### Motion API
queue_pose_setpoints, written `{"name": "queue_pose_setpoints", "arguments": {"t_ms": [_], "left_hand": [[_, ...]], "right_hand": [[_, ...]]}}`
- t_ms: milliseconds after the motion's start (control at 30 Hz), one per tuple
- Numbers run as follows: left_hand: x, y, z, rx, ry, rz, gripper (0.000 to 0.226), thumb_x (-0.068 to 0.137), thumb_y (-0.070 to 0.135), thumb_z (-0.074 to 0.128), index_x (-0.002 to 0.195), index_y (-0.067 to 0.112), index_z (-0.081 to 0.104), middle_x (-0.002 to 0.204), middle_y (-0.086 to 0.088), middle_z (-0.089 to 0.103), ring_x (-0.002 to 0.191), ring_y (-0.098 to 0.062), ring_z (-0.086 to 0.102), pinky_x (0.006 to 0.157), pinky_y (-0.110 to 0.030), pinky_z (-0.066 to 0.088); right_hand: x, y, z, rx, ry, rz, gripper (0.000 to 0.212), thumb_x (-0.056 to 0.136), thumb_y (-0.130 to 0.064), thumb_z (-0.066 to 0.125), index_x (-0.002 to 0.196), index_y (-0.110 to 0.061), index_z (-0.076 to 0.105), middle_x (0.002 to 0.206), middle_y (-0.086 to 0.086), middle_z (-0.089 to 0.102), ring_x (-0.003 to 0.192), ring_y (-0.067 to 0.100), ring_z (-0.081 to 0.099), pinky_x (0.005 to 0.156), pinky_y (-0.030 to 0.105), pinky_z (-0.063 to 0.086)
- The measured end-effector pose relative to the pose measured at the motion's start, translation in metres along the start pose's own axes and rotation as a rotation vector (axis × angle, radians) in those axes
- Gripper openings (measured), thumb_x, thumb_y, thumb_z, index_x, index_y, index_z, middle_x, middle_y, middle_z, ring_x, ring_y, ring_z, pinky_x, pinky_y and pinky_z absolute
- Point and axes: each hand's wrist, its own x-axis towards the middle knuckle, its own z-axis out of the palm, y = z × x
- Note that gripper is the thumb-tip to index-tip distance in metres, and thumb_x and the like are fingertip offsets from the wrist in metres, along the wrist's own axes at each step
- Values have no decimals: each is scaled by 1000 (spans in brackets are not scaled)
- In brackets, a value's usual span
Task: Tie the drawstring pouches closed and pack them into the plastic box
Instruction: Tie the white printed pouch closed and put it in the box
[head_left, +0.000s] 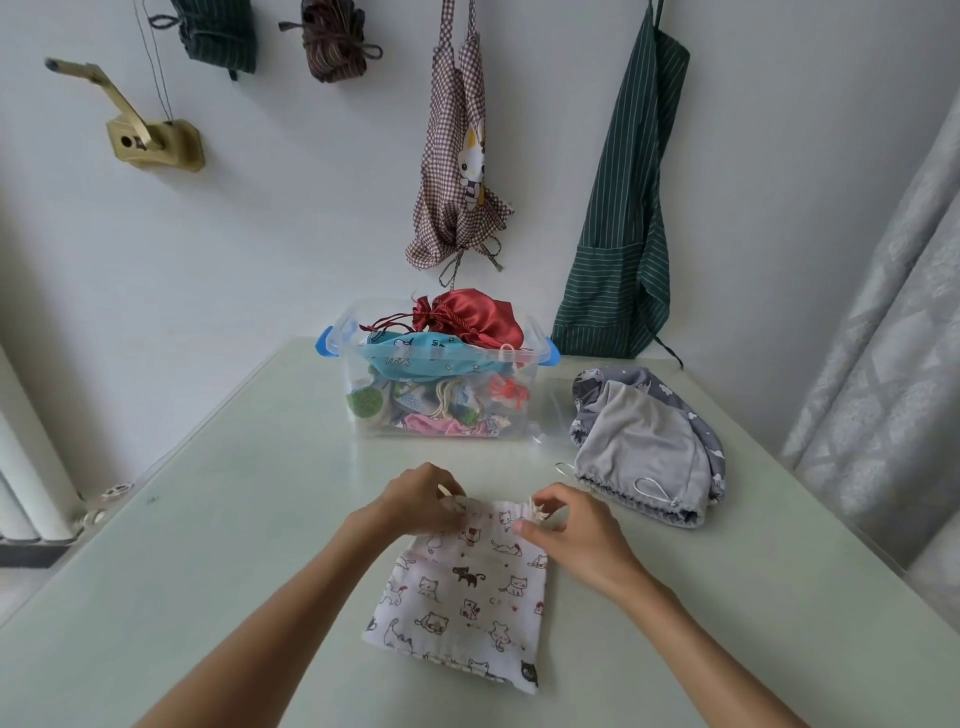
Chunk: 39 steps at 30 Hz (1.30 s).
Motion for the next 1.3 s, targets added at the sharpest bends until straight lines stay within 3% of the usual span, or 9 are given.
{"name": "queue_pose_setpoints", "arguments": {"t_ms": [167, 233, 333, 600, 800, 933, 1033, 1200, 1300], "left_hand": [[-20, -12, -5, -400, -1, -73, 36, 82, 33, 71, 112, 14, 65, 92, 2, 67, 72, -8, 61, 61, -13, 51], [-32, -14, -8, -591, -64, -93, 27, 83, 35, 68, 105, 18, 69, 86, 5, 68, 75, -6, 61, 60, -11, 49], [-41, -13, -7, -755, -92, -92, 20, 83, 35, 68, 97, 22, 72, 102, 2, 71, 88, -7, 62, 67, -15, 49], [-43, 7, 8, -579, -14, 15, 24, 86, 39, 64, 83, 15, 68, 74, 11, 61, 60, 2, 52, 52, -5, 39], [-49, 0, -1, -695, -61, -13, 24, 87, 39, 61, 85, 16, 58, 75, 7, 62, 68, -2, 57, 56, -13, 42], [-50, -3, -2, -602, -51, 26, 18, 82, 29, 72, 96, 19, 68, 69, 12, 68, 59, 2, 56, 53, -13, 41], [-51, -5, -4, -376, -38, 82, 11, 85, 31, 68, 92, 23, 72, 70, 6, 64, 56, -3, 50, 49, -11, 42], [-48, -7, -7, -552, 148, 8, 22, 91, 33, 58, 87, 19, 74, 72, 8, 62, 62, -7, 48, 45, -13, 37], [-44, -17, -5, -504, 353, -63, 22, 92, 32, 57, 74, 27, 69, 73, 7, 65, 68, -13, 55, 53, -22, 41]], "right_hand": [[8, 6, -3, 213, 64, 62, 28, 74, -33, 78, 95, -15, 74, 84, -8, 71, 80, 4, 65, 81, 25, 52], [4, 6, -11, 316, 50, 76, 22, 77, -24, 77, 95, -11, 74, 80, -10, 69, 75, 1, 63, 69, 15, 50], [-3, 7, -20, 465, 24, 84, 18, 81, -17, 72, 98, -9, 73, 87, 1, 73, 70, 7, 61, 51, 9, 43], [-15, 7, -24, 524, 30, 79, 16, 84, -17, 68, 100, -17, 73, 88, -7, 72, 66, 0, 60, 51, 10, 43], [-21, 12, -38, 671, -27, 140, 20, 97, -14, 48, 100, -14, 68, 86, -6, 70, 62, 0, 66, 57, 13, 48], [-23, 13, -46, 736, 54, 222, 21, 92, -15, 55, 78, -16, 70, 81, -2, 70, 62, 5, 67, 59, 18, 45], [-22, 9, -55, 987, 9, 379, 24, 88, -14, 50, 64, -16, 55, 68, -3, 67, 58, 8, 63, 58, 24, 38], [-22, 15, -58, 1289, -63, 395, 30, 86, -19, 46, 57, -19, 37, 60, -2, 56, 54, 12, 47, 49, 22, 29], [-15, 23, -61, 1360, 29, 456, 42, 91, -22, 48, 51, -21, 34, 48, -4, 38, 38, 9, 31, 37, 18, 24]]}}
